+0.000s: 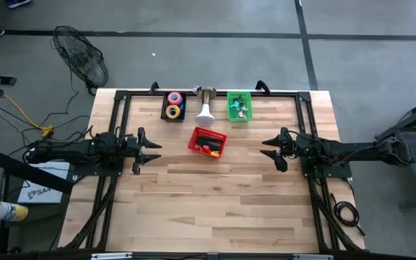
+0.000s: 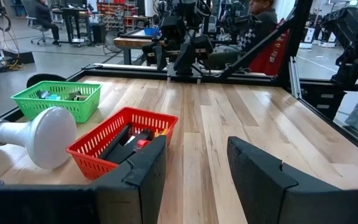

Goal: Pick and place Stapler, Stapler remover, tape
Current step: Return to Home Position

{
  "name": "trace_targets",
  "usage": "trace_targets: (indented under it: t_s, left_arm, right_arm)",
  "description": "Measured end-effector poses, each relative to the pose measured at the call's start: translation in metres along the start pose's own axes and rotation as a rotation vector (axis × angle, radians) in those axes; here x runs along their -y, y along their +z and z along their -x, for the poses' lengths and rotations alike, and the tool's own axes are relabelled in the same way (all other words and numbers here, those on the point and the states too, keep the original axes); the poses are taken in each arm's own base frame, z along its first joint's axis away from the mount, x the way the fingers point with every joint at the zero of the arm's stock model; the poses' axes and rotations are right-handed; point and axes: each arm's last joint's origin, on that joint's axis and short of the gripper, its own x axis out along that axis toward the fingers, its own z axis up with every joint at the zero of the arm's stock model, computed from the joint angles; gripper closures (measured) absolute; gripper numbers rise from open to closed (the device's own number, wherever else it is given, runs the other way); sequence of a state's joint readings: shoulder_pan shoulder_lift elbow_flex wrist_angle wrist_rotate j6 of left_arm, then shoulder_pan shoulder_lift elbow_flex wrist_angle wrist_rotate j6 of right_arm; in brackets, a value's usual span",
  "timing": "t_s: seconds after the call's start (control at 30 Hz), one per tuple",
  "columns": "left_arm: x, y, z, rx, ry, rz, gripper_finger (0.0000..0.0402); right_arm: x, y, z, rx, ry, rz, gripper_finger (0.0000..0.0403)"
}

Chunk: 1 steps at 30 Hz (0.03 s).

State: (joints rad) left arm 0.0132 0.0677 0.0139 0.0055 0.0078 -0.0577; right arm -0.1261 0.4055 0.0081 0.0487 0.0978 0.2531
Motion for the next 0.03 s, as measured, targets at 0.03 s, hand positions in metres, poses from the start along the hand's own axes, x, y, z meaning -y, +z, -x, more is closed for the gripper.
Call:
trace_targets:
  t_s: [0.03]
  left_arm:
    - [0.0,0.0,0.0,0.0,0.0,0.0,0.0237]
  right_arm:
    - [0.0,-0.0001,0.0,0.0,0.0,0.0,0.0205]
